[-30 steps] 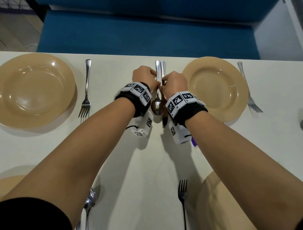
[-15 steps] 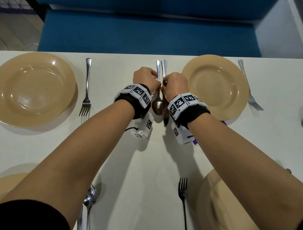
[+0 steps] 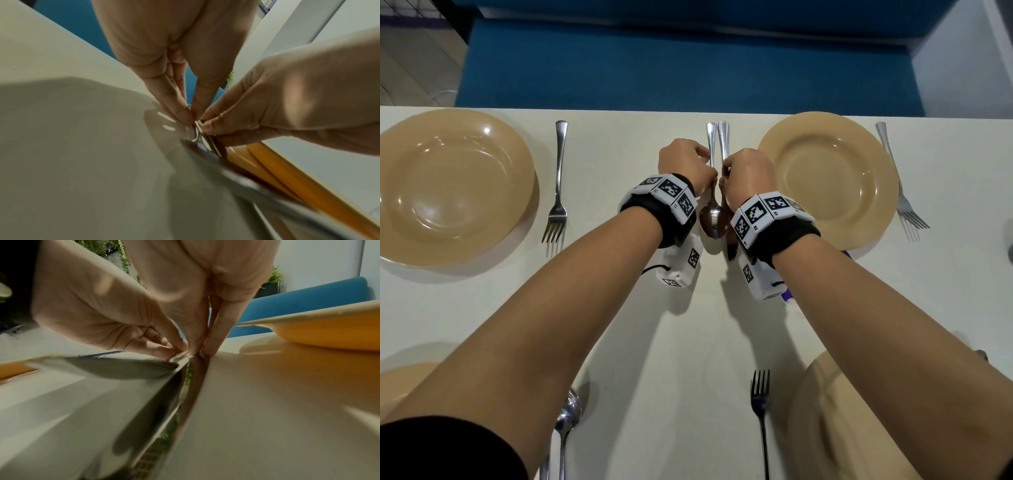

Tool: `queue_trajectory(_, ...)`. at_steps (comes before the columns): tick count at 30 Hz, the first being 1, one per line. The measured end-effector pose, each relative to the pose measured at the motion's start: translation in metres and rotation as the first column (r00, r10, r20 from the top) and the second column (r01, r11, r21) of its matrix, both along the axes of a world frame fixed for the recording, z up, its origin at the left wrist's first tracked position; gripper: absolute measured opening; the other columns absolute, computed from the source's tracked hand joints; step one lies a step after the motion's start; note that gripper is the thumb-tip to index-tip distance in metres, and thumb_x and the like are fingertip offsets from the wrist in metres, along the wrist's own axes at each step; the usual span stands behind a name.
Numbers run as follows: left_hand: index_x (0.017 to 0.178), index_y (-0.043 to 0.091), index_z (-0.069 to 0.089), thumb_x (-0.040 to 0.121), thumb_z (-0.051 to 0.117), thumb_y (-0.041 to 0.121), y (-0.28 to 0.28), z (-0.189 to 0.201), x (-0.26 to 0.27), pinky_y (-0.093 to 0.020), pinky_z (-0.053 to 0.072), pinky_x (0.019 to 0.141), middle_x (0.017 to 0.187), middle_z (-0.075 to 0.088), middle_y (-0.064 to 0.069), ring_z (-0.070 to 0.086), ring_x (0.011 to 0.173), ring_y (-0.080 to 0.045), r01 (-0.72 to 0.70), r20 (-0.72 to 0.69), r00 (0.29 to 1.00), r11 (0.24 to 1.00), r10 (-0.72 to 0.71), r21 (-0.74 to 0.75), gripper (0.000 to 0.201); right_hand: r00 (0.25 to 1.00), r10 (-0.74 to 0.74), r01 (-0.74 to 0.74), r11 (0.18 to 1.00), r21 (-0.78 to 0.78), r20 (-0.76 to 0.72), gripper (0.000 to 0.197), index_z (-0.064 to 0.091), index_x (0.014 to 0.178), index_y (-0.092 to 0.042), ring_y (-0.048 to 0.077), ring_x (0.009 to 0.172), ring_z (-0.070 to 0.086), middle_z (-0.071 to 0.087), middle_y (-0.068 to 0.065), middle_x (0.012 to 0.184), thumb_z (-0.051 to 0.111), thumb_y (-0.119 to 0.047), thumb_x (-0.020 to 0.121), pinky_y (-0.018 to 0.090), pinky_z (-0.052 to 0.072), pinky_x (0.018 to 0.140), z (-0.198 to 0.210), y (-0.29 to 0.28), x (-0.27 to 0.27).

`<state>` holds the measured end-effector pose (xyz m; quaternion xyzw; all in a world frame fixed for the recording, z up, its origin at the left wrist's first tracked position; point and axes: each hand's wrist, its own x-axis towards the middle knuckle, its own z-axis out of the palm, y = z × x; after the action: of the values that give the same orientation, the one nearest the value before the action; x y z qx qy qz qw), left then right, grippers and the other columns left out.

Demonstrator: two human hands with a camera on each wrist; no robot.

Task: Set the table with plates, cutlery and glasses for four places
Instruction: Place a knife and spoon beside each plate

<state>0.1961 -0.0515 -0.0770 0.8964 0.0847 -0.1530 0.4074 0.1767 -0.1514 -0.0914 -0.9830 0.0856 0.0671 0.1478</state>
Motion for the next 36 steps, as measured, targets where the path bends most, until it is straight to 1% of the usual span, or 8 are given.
queue_trajectory(7,0.113,0.015,0.068,0.079,0.069,0.008,-0.003,-0.001,0.000,-0.018,0.048,0.080,0.110,0.070,-0.004,0.065,0.101,-0.015,-0.004,-0.011,1.000,1.000,0.004,-0.011,0.035,1.000,-0.019,0.019,1.000,-0.004,0.003,0.012,0.067,0.093,-0.003,0.027,0.083,0.058,0.066,0.014,0.094,0.057,-0.004,0.086,0.027,0.037,0.065,0.001,-0.003,0.000)
queue_trajectory(11,0.113,0.015,0.068,0.079,0.069,0.007,-0.005,0.000,0.002,-0.020,0.050,0.082,0.111,0.070,-0.004,0.065,0.101,-0.016,-0.003,-0.008,1.000,1.000,0.003,-0.003,0.035,1.000,-0.004,0.004,1.000,-0.016,0.003,0.014,0.067,0.095,-0.003,0.027,0.085,0.059,0.066,0.014,0.096,0.056,-0.004,0.087,0.027,0.037,0.066,0.002,-0.002,0.000)
queue_trajectory(18,0.114,0.015,0.068,0.079,0.069,0.009,-0.005,0.000,0.002,-0.023,0.051,0.086,0.112,0.069,-0.004,0.065,0.101,-0.017,0.009,-0.005,1.000,1.000,-0.009,0.008,0.035,1.000,0.007,-0.007,1.000,-0.012,-0.006,0.015,0.068,0.096,-0.003,0.028,0.089,0.061,0.066,0.014,0.097,0.055,-0.003,0.088,0.029,0.042,0.068,0.005,-0.001,0.001)
queue_trajectory(20,0.113,0.015,0.067,0.081,0.067,0.011,-0.004,0.001,0.000,-0.025,0.052,0.088,0.110,0.069,-0.004,0.065,0.100,-0.017,0.009,-0.001,1.000,1.000,-0.009,0.000,0.033,1.000,0.008,-0.008,1.000,-0.003,-0.012,0.017,0.068,0.099,-0.003,0.028,0.091,0.062,0.066,0.014,0.099,0.055,-0.005,0.089,0.030,0.045,0.072,0.007,-0.002,-0.002)
queue_trajectory(23,0.113,0.016,0.065,0.082,0.063,0.010,-0.003,0.007,-0.008,-0.031,0.053,0.089,0.105,0.071,-0.005,0.067,0.096,-0.019,-0.012,0.007,1.000,0.999,0.012,-0.037,0.031,1.000,-0.019,0.019,0.998,0.059,0.001,0.021,0.067,0.107,-0.003,0.028,0.098,0.062,0.066,0.015,0.107,0.056,-0.009,0.091,0.032,0.048,0.082,0.015,-0.007,-0.009)
queue_trajectory(27,0.115,0.018,0.062,0.083,0.058,0.008,-0.007,0.026,-0.023,-0.025,0.051,0.080,0.090,0.069,0.002,0.063,0.083,-0.012,-0.024,0.098,0.995,0.996,0.032,-0.087,0.033,0.988,-0.132,0.114,0.974,0.198,0.082,0.031,0.062,0.122,-0.010,0.024,0.109,0.060,0.064,0.009,0.119,0.059,-0.014,0.091,0.029,0.045,0.093,0.036,-0.021,-0.030)
queue_trajectory(32,0.115,0.021,0.059,0.082,0.060,0.013,-0.049,0.060,-0.060,-0.023,0.052,0.069,0.091,0.062,0.005,0.059,0.081,-0.012,0.115,0.164,0.983,0.976,-0.085,-0.184,0.034,0.950,-0.281,0.240,0.935,0.262,0.135,0.034,0.063,0.121,-0.012,0.022,0.110,0.060,0.066,0.007,0.118,0.062,-0.022,0.089,0.031,0.043,0.100,0.072,-0.069,-0.074)
queue_trajectory(36,0.117,0.019,0.056,0.082,0.065,0.015,-0.121,0.075,-0.108,-0.026,0.051,0.081,0.096,0.058,0.005,0.058,0.089,-0.012,0.298,0.157,0.950,0.931,-0.269,-0.208,0.036,0.899,-0.415,0.378,0.896,0.234,0.137,0.036,0.062,0.122,-0.011,0.023,0.112,0.059,0.066,0.007,0.119,0.060,-0.023,0.088,0.029,0.043,0.100,0.087,-0.140,-0.129)
